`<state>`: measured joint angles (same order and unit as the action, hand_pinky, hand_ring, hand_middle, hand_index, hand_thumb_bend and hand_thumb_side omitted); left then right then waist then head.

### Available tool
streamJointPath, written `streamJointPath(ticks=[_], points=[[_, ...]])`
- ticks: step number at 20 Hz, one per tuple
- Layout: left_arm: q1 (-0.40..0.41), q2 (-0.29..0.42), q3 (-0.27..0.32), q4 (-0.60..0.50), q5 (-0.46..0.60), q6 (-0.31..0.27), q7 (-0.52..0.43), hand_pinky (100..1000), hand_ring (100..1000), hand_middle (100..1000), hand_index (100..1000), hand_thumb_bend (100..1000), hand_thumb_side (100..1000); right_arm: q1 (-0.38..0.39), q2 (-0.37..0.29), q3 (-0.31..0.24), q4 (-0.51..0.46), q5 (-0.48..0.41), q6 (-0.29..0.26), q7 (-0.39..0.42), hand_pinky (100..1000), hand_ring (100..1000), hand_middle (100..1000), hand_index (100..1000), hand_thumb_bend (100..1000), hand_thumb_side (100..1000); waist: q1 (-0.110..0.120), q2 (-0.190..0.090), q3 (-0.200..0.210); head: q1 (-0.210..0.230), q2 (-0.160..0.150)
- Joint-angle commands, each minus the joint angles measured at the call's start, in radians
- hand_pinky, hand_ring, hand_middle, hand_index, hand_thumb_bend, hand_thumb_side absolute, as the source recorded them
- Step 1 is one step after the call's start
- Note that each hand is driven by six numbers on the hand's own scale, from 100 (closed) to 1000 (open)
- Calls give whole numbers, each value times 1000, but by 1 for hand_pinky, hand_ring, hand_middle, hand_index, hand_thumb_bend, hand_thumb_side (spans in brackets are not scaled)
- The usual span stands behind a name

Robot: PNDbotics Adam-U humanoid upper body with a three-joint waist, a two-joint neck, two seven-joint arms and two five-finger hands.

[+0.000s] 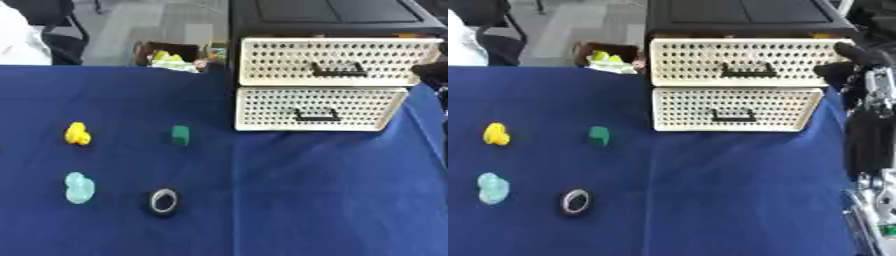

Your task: Pick up objects from table and place into drawer.

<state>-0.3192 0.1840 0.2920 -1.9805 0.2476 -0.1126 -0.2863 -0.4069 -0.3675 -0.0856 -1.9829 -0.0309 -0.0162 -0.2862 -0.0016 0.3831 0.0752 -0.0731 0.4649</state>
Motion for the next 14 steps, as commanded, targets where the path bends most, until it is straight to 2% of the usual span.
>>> streamJointPath(ticks=[1,4,8,11,14], points=[[-6,15,3,-20,0,-3,-1,546,583,562,686,135,998,-33,-63,-11,-17,50,10,22,840,746,589,833,100,1000,1,-20,-2,0,-4],[-3,19,2,-20,2,-2,0,546,583,562,686,135,995,-81,-151,-3,-17,168,44,90,786,725,592,824,100,1000,-1,-28,-3,2,4],[0,24,-2,-20,5,0,0,546,583,562,686,135,992,-161,-285,31,-17,322,95,263,732,688,598,852,100,983,-4,-39,-2,5,8],[1,28,-4,-20,7,1,-1,546,583,562,686,133,989,-205,-379,62,-17,377,123,419,705,661,590,850,100,996,-7,-44,-2,6,7],[2,33,-6,-20,9,-1,-1,546,583,562,686,132,986,-247,-462,85,-17,380,133,585,708,663,588,847,100,1000,-8,-47,-2,7,7]])
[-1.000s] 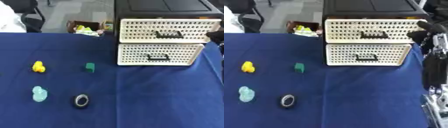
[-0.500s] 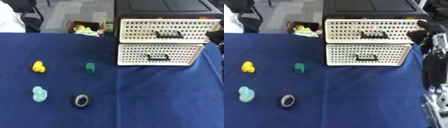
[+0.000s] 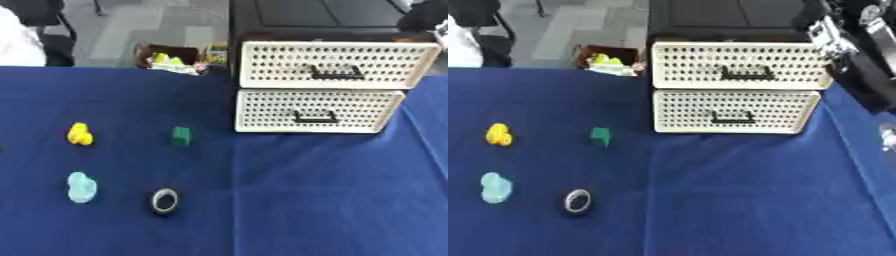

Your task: Pick up objects from table and place into drawer.

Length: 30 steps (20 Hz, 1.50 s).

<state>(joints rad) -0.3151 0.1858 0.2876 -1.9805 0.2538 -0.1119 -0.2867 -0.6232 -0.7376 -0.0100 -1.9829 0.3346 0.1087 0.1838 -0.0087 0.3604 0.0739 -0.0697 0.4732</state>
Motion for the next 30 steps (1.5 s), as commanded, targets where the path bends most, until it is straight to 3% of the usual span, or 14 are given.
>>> streamJointPath(ticks=[1,9,18,22,30], points=[[-1,33,-2,-20,3,-1,-1,545,583,562,686,132,988,-44,-119,16,-17,0,11,165,731,693,593,849,100,1000,-3,-26,-1,4,-2],[1,44,-7,-20,1,2,-5,545,583,561,684,130,986,-121,-305,86,109,-179,-13,447,759,720,609,858,100,1000,-14,-31,-7,12,-10],[7,58,-7,-20,-5,4,-7,545,582,560,683,130,991,-210,-379,140,250,-203,-109,692,716,636,608,883,100,1000,-28,-35,-21,32,-9],[10,61,-10,-20,-9,7,-11,544,582,560,683,130,993,-245,-378,193,329,-206,-140,721,685,611,589,943,100,1000,-32,-36,-24,34,-10],[13,63,-10,-20,-13,8,-14,544,582,560,682,129,996,-305,-353,274,409,-260,-193,723,538,482,428,994,100,1000,-35,-36,-22,35,-9]])
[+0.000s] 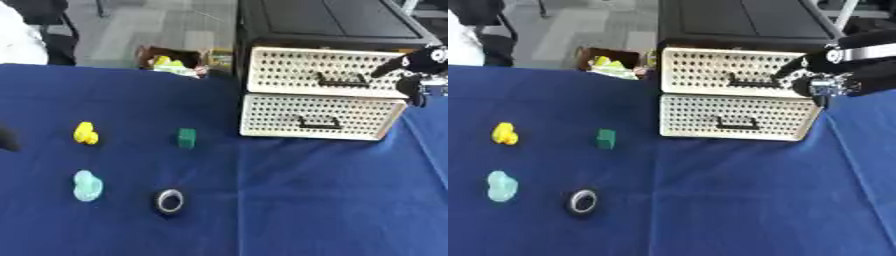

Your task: Pick up objects from table and place into drawer.

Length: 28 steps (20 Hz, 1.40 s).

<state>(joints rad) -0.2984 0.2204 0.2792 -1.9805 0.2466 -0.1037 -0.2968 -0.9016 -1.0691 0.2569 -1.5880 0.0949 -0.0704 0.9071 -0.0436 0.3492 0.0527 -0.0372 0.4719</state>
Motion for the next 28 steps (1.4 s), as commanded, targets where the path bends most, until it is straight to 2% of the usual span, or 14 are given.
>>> streamJointPath(ticks=[1,4,5,9,13,19,23,28], points=[[-3,29,-2,-20,-6,0,-5,544,582,560,682,129,996,-34,-19,16,20,-23,-17,0,527,474,419,996,100,1000,-1,-24,-2,2,-8],[-2,29,-3,-20,-7,0,-7,544,582,560,682,130,997,-59,-9,40,39,-30,-28,0,479,427,346,996,100,1000,-1,-24,-3,1,-8],[-2,29,-3,-20,-7,0,-7,544,582,560,682,130,997,-68,-3,46,47,-31,-31,0,479,427,346,996,100,1000,-1,-24,-3,1,-8],[-1,28,-4,-20,-8,2,-11,544,582,560,683,130,1000,-108,24,66,87,-18,-48,0,453,404,251,945,100,945,-1,-23,-2,0,-9],[1,27,-3,-20,-9,2,-11,544,582,560,684,130,1000,-147,45,72,111,32,-77,0,436,388,179,906,100,912,0,-21,-2,1,-7],[2,28,-3,-20,-12,3,-15,544,582,560,683,130,1000,-213,85,92,154,128,-113,0,422,382,162,908,100,917,-2,-19,-5,1,-5],[3,27,-3,-20,-14,4,-16,544,581,560,683,131,1000,-235,102,105,180,167,-119,0,409,376,159,925,100,914,-2,-17,-6,0,-5],[2,27,-4,-20,-15,5,-19,544,581,560,683,131,1000,-249,106,107,167,194,-109,0,388,363,150,917,100,921,-3,-15,-9,1,-5]])
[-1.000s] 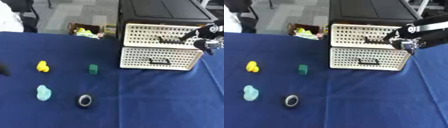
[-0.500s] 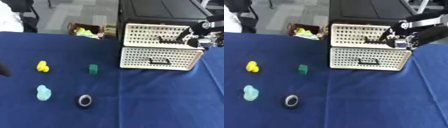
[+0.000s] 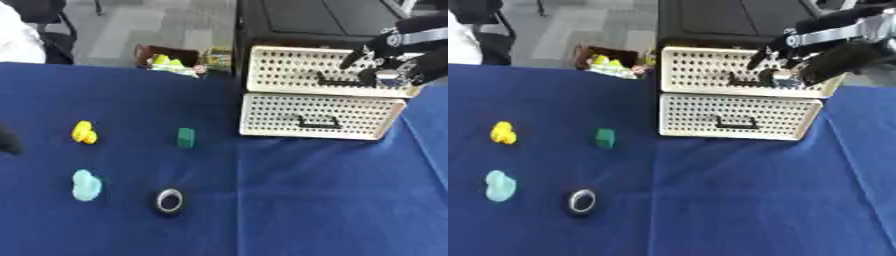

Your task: Pick up objects from table and place into drawer.

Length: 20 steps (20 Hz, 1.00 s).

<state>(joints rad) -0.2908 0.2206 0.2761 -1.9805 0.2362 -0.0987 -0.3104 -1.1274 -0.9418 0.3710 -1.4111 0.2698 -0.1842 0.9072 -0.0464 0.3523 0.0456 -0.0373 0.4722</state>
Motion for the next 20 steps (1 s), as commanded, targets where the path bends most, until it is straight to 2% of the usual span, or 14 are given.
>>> streamJointPath(ticks=[1,10,20], points=[[-6,27,-1,-20,-4,1,-6,544,581,560,683,131,1000,-25,-21,-3,-13,31,10,0,385,363,152,916,100,930,0,-18,-3,2,-5],[-9,25,-4,-20,-2,5,-8,544,580,559,683,133,1000,-25,-21,10,-29,120,82,0,373,361,156,911,100,945,0,-18,-4,0,-10],[-11,20,-4,-20,-4,10,-9,544,580,559,684,135,1000,-23,-16,34,-36,146,107,0,366,365,164,931,100,952,0,-12,-2,-4,-15]])
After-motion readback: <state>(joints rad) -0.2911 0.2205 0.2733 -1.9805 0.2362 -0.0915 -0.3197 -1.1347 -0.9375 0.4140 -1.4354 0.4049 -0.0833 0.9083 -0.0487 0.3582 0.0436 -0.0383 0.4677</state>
